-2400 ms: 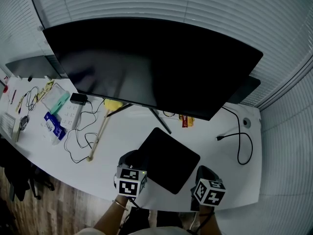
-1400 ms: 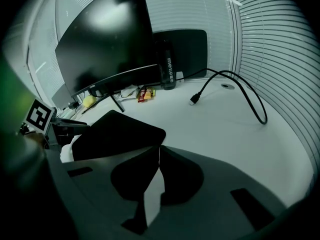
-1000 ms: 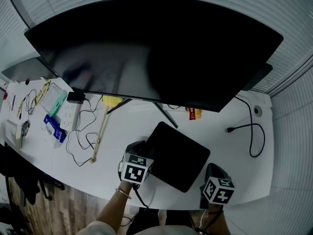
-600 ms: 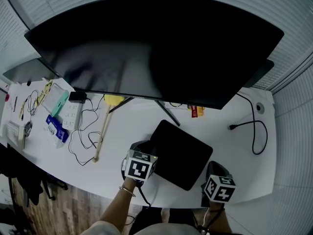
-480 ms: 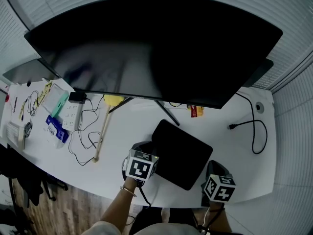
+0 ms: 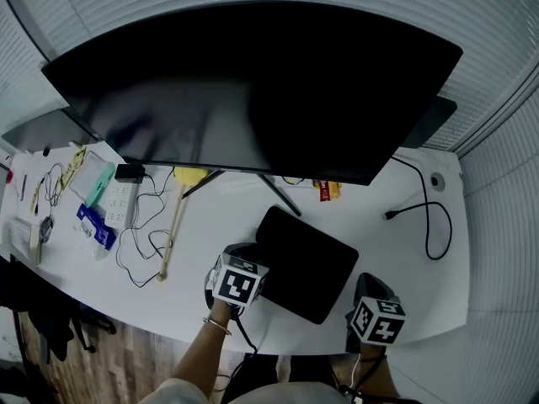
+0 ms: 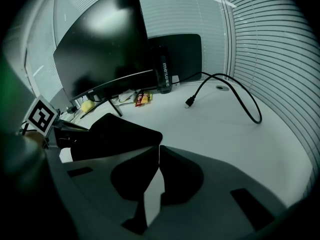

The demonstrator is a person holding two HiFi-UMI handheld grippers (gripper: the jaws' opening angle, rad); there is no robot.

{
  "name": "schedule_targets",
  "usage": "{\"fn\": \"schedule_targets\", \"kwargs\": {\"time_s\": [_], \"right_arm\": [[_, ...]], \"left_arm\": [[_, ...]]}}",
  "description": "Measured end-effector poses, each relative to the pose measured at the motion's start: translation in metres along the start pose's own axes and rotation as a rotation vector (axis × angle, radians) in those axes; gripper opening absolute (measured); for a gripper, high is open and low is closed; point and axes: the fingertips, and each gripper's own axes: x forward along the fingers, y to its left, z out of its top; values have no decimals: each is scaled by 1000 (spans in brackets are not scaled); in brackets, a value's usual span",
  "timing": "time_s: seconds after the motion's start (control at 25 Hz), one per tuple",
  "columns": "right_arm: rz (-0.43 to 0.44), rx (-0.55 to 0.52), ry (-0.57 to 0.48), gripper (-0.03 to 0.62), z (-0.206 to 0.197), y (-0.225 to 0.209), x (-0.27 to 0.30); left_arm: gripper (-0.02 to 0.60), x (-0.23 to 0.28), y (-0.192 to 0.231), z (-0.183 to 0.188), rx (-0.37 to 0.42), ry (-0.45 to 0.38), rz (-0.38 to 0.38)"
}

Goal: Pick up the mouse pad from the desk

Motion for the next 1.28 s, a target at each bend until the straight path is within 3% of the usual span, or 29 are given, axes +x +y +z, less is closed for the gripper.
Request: {"fn": "schedule_targets", "kwargs": {"time_s": [0.28,0.88,1.28], "right_arm": [[2,8,-58,34,20,2,-12],[32,-9,-195,34,63,18,-49],[43,-24,-268,34,90,26,-70]], "left_arm": [[43,-20,-9,19,-51,-64,-20],[46,-69,-46,49,70,-135,-33],[46,-115,-73,88,101,-259,-99]]}}
